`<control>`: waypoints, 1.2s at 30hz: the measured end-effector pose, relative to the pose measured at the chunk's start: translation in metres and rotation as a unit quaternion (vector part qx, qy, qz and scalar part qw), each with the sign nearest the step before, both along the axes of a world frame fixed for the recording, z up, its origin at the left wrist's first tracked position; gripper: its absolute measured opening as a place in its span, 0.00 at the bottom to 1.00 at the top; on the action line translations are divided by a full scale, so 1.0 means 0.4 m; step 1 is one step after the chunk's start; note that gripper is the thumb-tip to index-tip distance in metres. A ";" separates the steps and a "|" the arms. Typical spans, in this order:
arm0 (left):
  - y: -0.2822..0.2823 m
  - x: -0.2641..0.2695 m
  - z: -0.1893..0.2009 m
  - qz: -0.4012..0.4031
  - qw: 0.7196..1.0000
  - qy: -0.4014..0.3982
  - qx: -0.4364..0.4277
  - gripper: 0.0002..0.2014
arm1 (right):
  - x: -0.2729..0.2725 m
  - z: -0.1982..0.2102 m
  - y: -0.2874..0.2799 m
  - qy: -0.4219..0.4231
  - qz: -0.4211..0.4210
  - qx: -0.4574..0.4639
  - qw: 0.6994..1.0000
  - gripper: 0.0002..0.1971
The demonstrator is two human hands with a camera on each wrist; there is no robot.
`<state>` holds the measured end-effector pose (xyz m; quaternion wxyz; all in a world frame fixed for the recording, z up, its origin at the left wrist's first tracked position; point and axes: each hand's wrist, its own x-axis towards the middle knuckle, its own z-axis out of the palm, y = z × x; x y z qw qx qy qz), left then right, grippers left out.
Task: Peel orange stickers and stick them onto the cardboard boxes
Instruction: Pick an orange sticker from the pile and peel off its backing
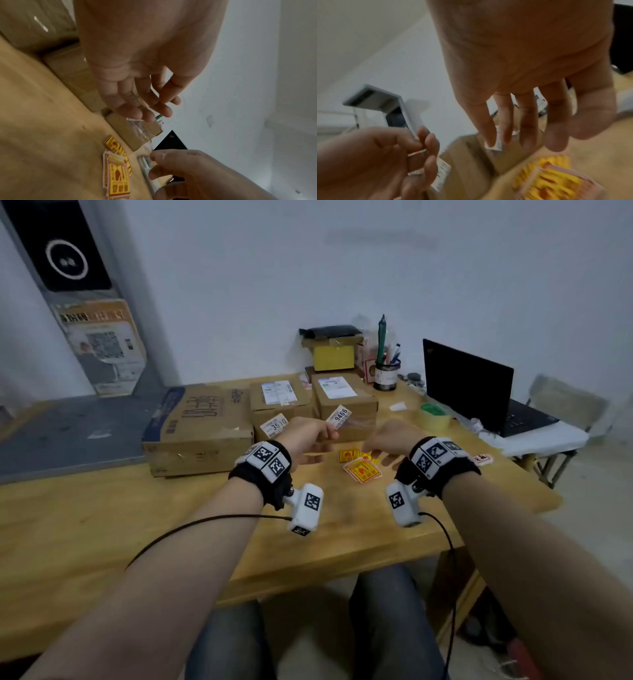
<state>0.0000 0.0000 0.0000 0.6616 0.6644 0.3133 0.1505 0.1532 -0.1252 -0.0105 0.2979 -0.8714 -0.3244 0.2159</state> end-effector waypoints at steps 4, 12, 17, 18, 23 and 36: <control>0.013 0.059 -0.056 -0.011 0.999 0.046 -0.010 0.14 | 0.062 -0.093 0.037 -0.014 -0.007 -0.094 0.995 0.26; 0.030 0.124 -0.105 -0.028 0.998 0.055 -0.024 0.13 | 0.095 -0.134 0.080 -0.048 0.006 -0.176 0.983 0.25; 0.043 0.136 -0.116 -0.028 0.998 0.057 -0.028 0.14 | 0.123 -0.141 0.077 -0.045 -0.001 -0.173 0.984 0.23; 0.044 0.137 -0.118 -0.027 0.998 0.057 -0.029 0.14 | 0.126 -0.141 0.075 -0.042 -0.001 -0.175 0.984 0.22; 0.048 0.139 -0.124 -0.026 0.998 0.058 -0.030 0.14 | 0.139 -0.142 0.074 -0.025 -0.002 -0.161 0.987 0.21; 0.044 0.148 -0.124 -0.023 0.995 0.090 -0.026 0.13 | 0.136 -0.135 0.076 -0.026 -0.008 -0.122 0.992 0.17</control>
